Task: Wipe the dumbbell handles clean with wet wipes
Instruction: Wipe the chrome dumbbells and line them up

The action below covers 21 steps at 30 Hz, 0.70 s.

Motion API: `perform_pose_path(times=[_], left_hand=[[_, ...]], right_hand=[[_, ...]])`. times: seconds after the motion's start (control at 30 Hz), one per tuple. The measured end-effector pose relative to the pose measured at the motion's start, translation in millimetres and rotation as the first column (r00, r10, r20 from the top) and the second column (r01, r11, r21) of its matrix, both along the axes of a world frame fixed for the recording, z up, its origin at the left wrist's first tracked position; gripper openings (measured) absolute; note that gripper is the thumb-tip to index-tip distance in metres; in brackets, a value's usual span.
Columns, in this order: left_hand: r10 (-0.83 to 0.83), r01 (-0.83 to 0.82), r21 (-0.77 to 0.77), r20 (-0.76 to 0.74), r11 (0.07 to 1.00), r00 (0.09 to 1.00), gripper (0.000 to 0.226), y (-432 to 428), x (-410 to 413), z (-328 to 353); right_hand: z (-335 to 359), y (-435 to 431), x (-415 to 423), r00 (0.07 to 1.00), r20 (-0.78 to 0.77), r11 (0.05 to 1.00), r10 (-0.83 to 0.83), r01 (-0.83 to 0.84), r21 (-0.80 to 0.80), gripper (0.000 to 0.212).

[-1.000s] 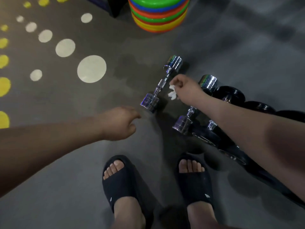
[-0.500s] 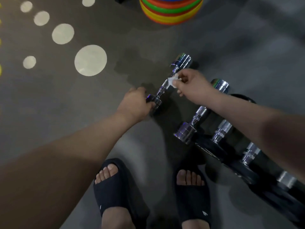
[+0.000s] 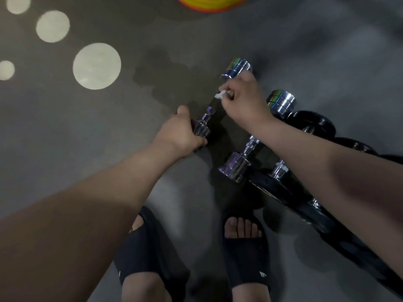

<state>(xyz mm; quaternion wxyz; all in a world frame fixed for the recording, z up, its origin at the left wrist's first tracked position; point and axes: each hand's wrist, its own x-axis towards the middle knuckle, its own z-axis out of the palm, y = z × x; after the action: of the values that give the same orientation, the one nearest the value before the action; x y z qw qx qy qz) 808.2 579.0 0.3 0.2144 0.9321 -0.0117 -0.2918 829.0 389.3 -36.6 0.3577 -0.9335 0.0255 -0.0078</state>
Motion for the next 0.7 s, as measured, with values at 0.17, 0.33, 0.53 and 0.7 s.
perform_pose_path(times=[0.17, 0.33, 0.53, 0.7], left_hand=[[-0.021, 0.021, -0.017, 0.024, 1.0, 1.0, 0.056, 0.0, -10.9, -0.1], [0.072, -0.067, -0.121, 0.037, 0.99, 0.997, 0.042, 7.5, -10.4, -2.5], [0.101, -0.098, -0.145, 0.018, 0.985, 0.995, 0.046, 9.7, -6.9, -6.5], [0.12, -0.109, -0.158, 0.062, 0.981, 0.991, 0.044, 6.5, -12.7, -11.8]], right_hand=[[-4.8, 0.8, -14.9, 0.978, 0.101, 0.976, 0.183, -0.168, -0.14, 0.018], [4.1, -2.1, -2.7, 1.0, 0.001, 0.998, 0.028, -0.028, -0.049, 0.041], [-5.4, 11.6, -8.8, 0.988, -0.03, 0.988, -0.152, 0.152, 0.002, 0.024], [-11.5, 32.5, -33.0, 0.992, 0.072, 0.994, 0.102, -0.1, -0.035, 0.014]])
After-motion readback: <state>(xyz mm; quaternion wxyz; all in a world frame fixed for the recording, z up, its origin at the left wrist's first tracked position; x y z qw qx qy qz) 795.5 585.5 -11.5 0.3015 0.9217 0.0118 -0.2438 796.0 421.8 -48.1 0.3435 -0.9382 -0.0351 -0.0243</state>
